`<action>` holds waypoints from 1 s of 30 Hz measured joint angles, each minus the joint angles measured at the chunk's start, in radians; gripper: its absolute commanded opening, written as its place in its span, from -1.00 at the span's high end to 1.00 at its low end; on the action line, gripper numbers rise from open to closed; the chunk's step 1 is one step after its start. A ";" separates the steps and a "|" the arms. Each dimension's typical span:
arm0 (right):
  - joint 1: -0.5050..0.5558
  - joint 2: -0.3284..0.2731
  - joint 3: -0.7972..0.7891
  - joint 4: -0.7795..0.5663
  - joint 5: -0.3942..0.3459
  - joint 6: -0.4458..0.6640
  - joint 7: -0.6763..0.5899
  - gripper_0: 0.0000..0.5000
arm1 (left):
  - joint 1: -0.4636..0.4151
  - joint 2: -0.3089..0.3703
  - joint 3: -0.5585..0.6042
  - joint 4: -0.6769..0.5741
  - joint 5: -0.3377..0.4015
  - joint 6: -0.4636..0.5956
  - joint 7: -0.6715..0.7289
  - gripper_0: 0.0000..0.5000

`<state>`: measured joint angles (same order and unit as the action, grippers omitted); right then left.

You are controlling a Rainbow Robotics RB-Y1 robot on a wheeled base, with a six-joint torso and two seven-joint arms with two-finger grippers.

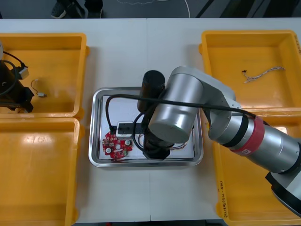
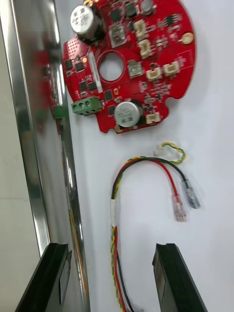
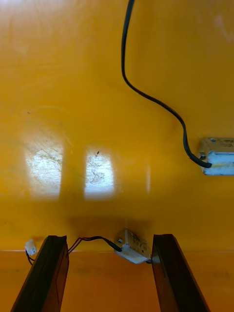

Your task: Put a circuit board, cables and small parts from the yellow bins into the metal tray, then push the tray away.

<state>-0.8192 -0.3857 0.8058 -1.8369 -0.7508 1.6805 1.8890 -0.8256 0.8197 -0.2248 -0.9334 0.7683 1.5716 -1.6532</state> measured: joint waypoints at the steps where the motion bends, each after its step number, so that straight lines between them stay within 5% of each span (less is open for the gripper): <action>1: 0.000 -0.004 -0.020 -0.005 -0.009 0.011 0.000 -1.00 | 0.000 0.000 -0.002 0.002 0.001 -0.001 0.000 -1.00; 11: -0.007 -0.038 -0.199 -0.026 -0.014 0.153 -0.017 -1.00 | 0.000 0.000 -0.008 0.023 0.004 -0.008 0.000 -0.96; 16: -0.023 -0.063 -0.258 -0.027 -0.013 0.204 -0.121 -1.00 | -0.001 -0.001 -0.008 0.032 0.004 -0.014 0.000 -0.77; 20: -0.041 -0.075 -0.322 -0.027 0.018 0.233 -0.159 -1.00 | -0.001 -0.002 -0.008 0.035 0.004 -0.014 0.000 -0.36; 22: -0.047 -0.077 -0.364 -0.026 0.024 0.234 -0.159 -1.00 | -0.001 -0.002 -0.008 0.037 0.004 -0.014 0.000 0.45; 23: -0.050 -0.078 -0.383 -0.024 0.024 0.235 -0.159 -1.00 | -0.001 -0.003 -0.008 0.037 0.004 -0.014 0.000 0.65; 26: -0.062 -0.084 -0.433 -0.005 0.025 0.235 -0.159 -1.00 | -0.001 -0.003 -0.008 0.038 0.004 -0.014 0.000 0.96; 30: -0.071 -0.099 -0.487 0.021 0.032 0.235 -0.159 -1.00 | -0.002 -0.003 -0.008 0.038 0.004 -0.014 0.000 1.00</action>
<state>-0.8900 -0.4844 0.3190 -1.8157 -0.7189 1.9153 1.7296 -0.8278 0.8170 -0.2331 -0.8951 0.7720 1.5578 -1.6528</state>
